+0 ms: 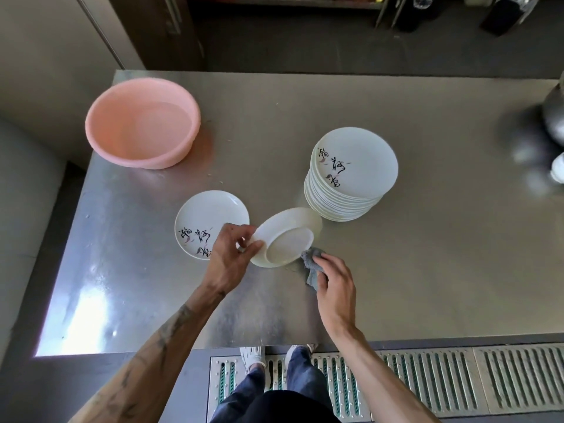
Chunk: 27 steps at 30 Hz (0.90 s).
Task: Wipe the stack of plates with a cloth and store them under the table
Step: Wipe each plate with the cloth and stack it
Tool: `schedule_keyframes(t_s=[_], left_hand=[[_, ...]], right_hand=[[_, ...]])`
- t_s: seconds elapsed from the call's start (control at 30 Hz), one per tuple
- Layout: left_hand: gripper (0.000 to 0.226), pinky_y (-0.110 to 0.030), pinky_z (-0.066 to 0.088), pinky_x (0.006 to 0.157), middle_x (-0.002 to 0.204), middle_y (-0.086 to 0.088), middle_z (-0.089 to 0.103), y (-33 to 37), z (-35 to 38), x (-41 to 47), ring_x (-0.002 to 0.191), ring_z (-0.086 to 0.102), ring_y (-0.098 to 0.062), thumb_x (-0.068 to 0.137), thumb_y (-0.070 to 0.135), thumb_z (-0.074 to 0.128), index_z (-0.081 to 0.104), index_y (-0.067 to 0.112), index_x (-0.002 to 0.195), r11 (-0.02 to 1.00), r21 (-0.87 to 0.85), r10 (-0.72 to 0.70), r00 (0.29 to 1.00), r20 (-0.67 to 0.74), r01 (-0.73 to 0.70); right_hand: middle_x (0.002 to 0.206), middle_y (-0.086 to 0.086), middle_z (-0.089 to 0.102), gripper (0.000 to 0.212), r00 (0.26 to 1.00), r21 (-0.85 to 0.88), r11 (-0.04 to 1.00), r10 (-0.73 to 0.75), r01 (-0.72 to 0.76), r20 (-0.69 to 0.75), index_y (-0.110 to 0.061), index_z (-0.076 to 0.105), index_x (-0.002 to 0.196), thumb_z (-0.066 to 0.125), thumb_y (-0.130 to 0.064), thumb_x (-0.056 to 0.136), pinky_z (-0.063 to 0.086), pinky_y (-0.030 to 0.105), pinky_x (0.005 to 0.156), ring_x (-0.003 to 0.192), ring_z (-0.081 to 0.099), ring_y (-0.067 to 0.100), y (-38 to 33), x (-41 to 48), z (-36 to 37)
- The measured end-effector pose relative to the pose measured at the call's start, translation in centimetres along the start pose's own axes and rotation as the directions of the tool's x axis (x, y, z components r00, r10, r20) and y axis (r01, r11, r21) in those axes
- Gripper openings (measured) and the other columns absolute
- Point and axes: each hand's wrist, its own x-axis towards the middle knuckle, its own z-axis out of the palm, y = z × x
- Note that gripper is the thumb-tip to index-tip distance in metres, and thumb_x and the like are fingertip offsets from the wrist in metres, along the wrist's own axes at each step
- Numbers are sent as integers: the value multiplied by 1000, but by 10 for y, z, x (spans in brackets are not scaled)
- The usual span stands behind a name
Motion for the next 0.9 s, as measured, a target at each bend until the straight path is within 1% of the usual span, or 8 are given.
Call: schedule_keyframes(t_s=[0.07, 0.17, 0.3, 0.47, 0.53, 0.7, 0.77, 0.9], left_hand=[[15, -26, 48, 71, 94, 0, 64, 1, 0, -1, 74, 57, -15, 97, 20, 71, 67, 34, 94, 999, 45, 21, 999, 47, -23], [3, -32, 57, 60, 81, -2, 70, 4, -1, -7, 67, 71, -16, 102, 20, 64, 64, 23, 100, 998, -61, 5, 989, 149, 4], [8, -38, 64, 79, 91, -12, 75, 7, 1, -13, 83, 78, -25, 100, 18, 67, 68, 11, 96, 968, -210, -99, 981, 168, 134], [16, -34, 63, 81, 83, -14, 77, 9, 4, -16, 81, 77, -25, 90, 16, 76, 76, 0, 93, 942, -287, -129, 976, 173, 176], [17, -35, 62, 80, 81, -14, 77, 11, 6, -17, 79, 76, -26, 87, 13, 78, 75, -3, 92, 947, -286, -111, 983, 149, 150], [21, -40, 64, 80, 81, -10, 77, 24, -11, -14, 81, 78, -31, 84, 22, 77, 69, 3, 85, 940, -335, -53, 998, 41, 64], [18, -43, 62, 81, 83, -9, 78, 33, -23, -8, 82, 78, -30, 87, 23, 78, 70, 7, 88, 946, -322, 34, 999, 26, -24], [15, -59, 53, 80, 88, -12, 74, 65, -38, 13, 84, 69, -44, 88, 40, 79, 75, 25, 92, 946, -218, 243, 970, -12, -240]], right_hand=[[128, -1, 66, 39, 1000, 4, 1000, 2, -2, -8, -11, 72, 123, 63, 8, 90, 48, 31, 102, 114, 61, 22, 0, 0, -1], [127, -1, 66, 39, 1000, 18, 1000, 6, -5, -25, -11, 72, 123, 63, 7, 90, 49, 33, 103, 115, 61, 22, 0, -1, -2], [126, 0, 66, 40, 1000, 7, 1000, 19, -19, -24, -12, 73, 122, 63, 9, 89, 49, 35, 102, 113, 62, 24, 1, -3, -1], [127, -2, 66, 40, 999, -6, 1000, 30, -30, -12, -13, 73, 122, 63, 7, 89, 49, 35, 101, 114, 62, 23, 3, -5, -1], [127, -3, 66, 39, 999, -4, 999, 31, -31, -10, -13, 73, 122, 63, 7, 90, 49, 35, 102, 114, 61, 23, 4, -6, -1], [128, -3, 66, 39, 999, 0, 999, 32, -32, 7, -13, 72, 123, 62, 6, 91, 49, 35, 102, 115, 61, 21, 4, -5, 0], [128, -3, 66, 39, 1000, -5, 1000, 26, -26, 14, -13, 72, 123, 62, 6, 91, 49, 33, 103, 115, 61, 21, 2, -3, 1], [127, -1, 66, 40, 999, -7, 1000, 26, -26, 20, -12, 73, 123, 63, 8, 89, 48, 34, 103, 114, 62, 22, 0, 1, 1]])
